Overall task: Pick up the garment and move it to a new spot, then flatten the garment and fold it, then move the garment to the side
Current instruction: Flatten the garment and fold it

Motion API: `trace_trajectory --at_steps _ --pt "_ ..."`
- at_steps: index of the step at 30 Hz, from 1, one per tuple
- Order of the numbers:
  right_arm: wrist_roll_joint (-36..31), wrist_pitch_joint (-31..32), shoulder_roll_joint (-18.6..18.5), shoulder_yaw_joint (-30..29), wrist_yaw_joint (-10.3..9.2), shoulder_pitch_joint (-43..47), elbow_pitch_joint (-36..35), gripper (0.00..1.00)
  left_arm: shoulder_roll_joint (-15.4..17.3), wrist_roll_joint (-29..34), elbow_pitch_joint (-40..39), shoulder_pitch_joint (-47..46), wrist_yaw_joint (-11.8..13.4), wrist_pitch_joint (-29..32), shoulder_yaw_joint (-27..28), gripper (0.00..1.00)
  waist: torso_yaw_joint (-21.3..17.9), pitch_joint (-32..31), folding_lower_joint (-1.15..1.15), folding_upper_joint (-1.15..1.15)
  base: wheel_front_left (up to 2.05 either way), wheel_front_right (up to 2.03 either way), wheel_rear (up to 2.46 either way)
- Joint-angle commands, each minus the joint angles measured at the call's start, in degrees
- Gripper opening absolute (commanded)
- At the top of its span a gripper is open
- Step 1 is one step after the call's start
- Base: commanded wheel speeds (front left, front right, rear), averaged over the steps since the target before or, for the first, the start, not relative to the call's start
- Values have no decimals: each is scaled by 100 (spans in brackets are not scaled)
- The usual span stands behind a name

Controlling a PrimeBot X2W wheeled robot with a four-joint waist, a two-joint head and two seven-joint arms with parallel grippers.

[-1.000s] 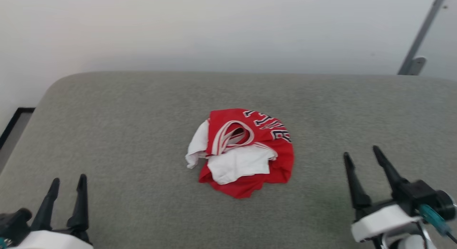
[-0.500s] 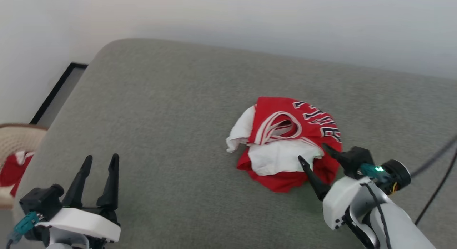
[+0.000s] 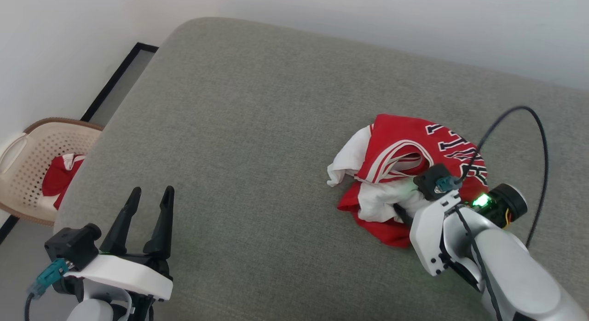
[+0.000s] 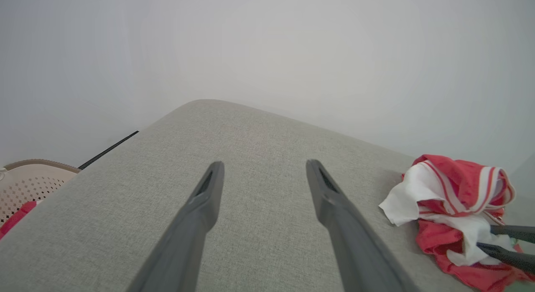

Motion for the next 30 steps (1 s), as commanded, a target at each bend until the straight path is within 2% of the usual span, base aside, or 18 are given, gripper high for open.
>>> trace_trajectory --at_steps 1,5,10,17,25,30 --pt "-4 56 24 11 -1 -95 25 0 7 -39 10 -85 -15 -29 10 100 31 24 0 0 0 0 0" --pt "128 259 27 -22 -1 -138 -7 0 -11 -66 19 -75 -15 -29 64 100 12 7 0 0 0 0 0" --pt "295 535 -119 -216 -1 -14 -431 0 16 -83 -38 55 -15 -29 159 100 -149 -55 0 0 0 0 0" --pt "511 1144 -611 -707 -1 569 -1505 0 76 -82 -106 159 -15 -28 299 100 -453 -121 0 0 0 0 0" --pt "643 1903 -1115 -1415 -1 1445 -2310 0 94 -80 -148 187 -15 -29 363 100 -720 -98 0 0 0 0 0" --pt "756 2037 -1043 -1738 -1 1860 -2297 0 95 -103 -136 93 -16 -29 309 100 -822 -54 0 0 0 0 0"
